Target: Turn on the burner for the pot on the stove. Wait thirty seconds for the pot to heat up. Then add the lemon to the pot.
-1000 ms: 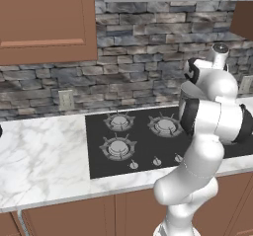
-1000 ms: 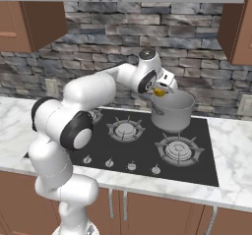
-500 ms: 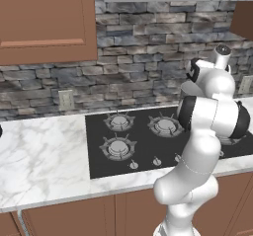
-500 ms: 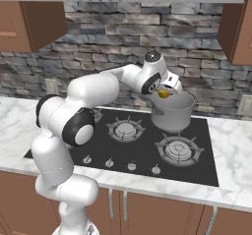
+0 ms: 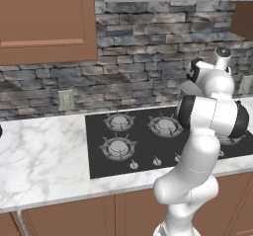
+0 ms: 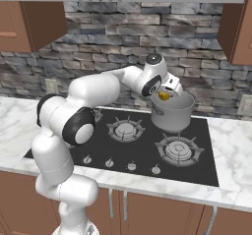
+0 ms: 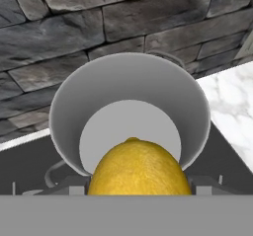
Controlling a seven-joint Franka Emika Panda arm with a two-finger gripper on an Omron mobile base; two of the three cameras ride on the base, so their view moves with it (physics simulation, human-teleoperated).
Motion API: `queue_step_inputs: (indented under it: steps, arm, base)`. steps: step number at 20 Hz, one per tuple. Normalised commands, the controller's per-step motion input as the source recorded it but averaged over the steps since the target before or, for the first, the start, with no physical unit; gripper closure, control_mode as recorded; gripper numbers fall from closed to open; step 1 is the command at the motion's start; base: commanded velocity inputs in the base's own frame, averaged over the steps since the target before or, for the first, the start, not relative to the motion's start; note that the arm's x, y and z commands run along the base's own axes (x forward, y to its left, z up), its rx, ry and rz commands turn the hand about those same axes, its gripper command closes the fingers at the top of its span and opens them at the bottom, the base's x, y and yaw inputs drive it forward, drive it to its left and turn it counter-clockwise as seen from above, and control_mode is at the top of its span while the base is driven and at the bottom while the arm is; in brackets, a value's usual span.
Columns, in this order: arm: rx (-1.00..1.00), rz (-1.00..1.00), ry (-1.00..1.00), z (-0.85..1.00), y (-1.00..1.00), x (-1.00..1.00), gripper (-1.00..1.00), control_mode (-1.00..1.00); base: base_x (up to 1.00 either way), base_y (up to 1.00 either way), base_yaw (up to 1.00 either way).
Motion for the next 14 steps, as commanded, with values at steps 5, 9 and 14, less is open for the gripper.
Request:
queue_step_inputs:
  steps: [5, 9, 14]
  arm:
    - [0.00, 0.00, 0.00, 0.00, 0.00, 0.00, 1.00, -1.00]
    - [0.00, 0.00, 0.00, 0.00, 0.00, 0.00, 1.00, -1.00]
    - [0.00, 0.00, 0.00, 0.00, 0.00, 0.00, 1.00, -1.00]
  base:
    - [0.00, 0.00, 0.00]
    - [0.00, 0.00, 0.00]
    - [0.00, 0.00, 0.00]
